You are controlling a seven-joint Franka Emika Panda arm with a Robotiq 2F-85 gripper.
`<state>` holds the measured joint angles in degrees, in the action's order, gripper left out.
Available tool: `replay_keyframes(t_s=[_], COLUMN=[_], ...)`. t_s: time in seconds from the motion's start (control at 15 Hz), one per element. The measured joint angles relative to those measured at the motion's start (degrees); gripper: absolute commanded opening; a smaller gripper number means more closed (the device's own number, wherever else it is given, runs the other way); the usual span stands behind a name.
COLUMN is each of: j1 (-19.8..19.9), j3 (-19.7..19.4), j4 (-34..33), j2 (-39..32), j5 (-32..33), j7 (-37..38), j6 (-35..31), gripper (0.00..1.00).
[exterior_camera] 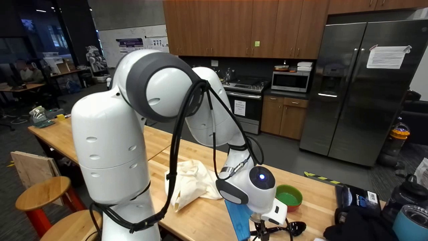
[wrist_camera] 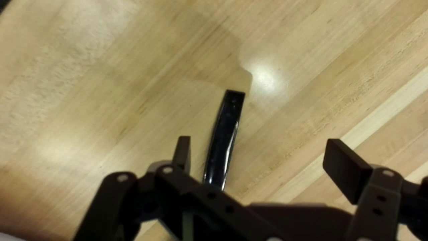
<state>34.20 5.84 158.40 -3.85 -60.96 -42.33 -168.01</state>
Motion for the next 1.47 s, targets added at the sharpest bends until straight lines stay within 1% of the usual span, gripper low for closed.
replay_keyframes(t_s=[0.13,0.73,1.13,1.47], j1=[1.0,0.8,0.9,1.0], j3=[-0.4,-0.1,-0.6,-1.4], j4=[0.0,-0.1,-0.7,-4.2], j2=[0.5,0.6,-0.7,-3.0], j5=[-0.3,-0.3,0.1,0.0], j7=[-1.5,-1.4,-0.9,-0.9], j6=[1.2,1.4,-2.6,-5.2], gripper=[1.0,1.0,1.0,1.0])
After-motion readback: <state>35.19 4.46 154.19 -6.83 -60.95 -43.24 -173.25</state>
